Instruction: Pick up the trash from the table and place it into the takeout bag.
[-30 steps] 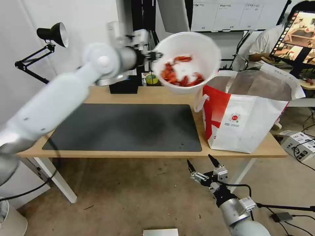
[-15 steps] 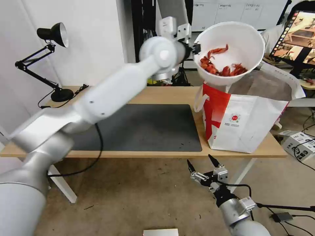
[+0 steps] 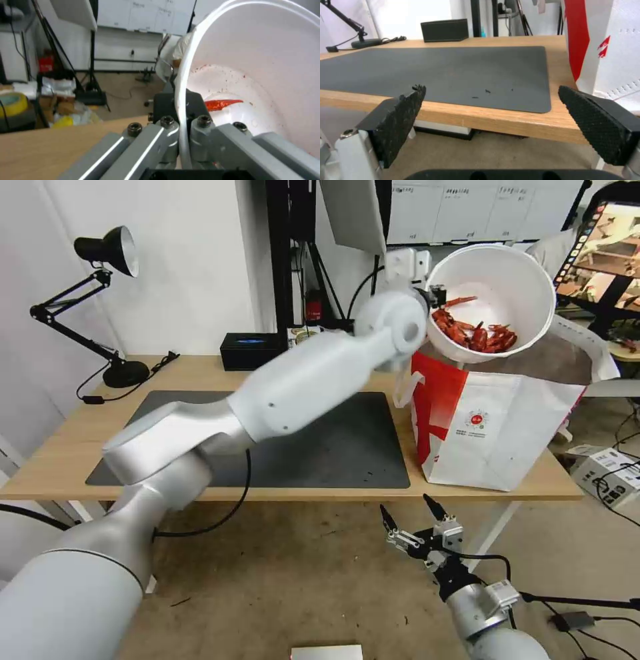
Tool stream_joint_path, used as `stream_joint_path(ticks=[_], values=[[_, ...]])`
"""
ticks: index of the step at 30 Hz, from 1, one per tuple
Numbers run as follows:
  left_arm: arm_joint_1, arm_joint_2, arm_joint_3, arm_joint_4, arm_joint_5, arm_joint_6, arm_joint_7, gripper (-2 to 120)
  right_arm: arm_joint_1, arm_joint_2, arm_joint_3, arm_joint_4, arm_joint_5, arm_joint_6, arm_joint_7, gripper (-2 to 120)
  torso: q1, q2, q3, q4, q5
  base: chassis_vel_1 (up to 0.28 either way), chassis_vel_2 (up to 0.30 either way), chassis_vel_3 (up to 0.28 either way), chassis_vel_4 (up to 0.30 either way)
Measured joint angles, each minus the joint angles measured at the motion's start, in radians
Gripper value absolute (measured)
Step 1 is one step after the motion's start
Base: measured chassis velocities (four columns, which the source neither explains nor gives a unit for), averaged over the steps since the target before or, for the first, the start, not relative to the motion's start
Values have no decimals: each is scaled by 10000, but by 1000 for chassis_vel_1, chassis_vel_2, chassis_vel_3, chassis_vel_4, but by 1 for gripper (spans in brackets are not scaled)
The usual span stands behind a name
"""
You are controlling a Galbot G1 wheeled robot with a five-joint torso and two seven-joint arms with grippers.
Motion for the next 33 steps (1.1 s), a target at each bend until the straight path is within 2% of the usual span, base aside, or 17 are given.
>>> stream_joint_path(ticks=[5,8,15,20,23,25,26,29,31,33], values=[[26,-92,336,114,943,-273,106,0,0,0,0,0,0,0,0,100,0,0,0,-1,0,0,0,0,0],[29,134,837,-59,1804,-375,490,0,0,0,0,0,0,0,0,100,0,0,0,0,0,0,0,0,0],[32,534,1387,-488,2205,-310,970,0,1,0,0,0,0,0,0,100,-1,0,0,0,-1,0,0,0,0],[7,866,1618,-905,1731,354,1368,0,0,0,0,0,0,0,0,100,-1,0,0,0,-2,0,0,0,0],[-37,957,1644,-1032,1323,728,1384,0,0,0,0,0,0,0,0,100,-1,0,-1,0,-2,0,0,0,0],[-83,1109,1634,-1289,644,1248,1468,2,0,0,0,0,0,0,0,100,-1,0,0,0,-2,0,0,0,0],[-83,1109,1634,-1289,644,1248,1468,2,0,0,0,0,0,0,0,100,-1,0,0,0,-2,0,0,0,0],[-162,1262,1529,-1562,-395,2021,1624,19,0,0,0,0,0,0,0,100,-2,0,0,0,-2,0,0,0,0],[-173,1274,1507,-1618,-639,2148,1628,21,0,0,0,-1,0,0,0,100,-1,1,0,1,-3,0,0,0,0],[-176,1277,1482,-1713,-913,2275,1606,28,0,0,0,0,0,0,0,100,-1,1,0,0,-3,0,0,0,0]])
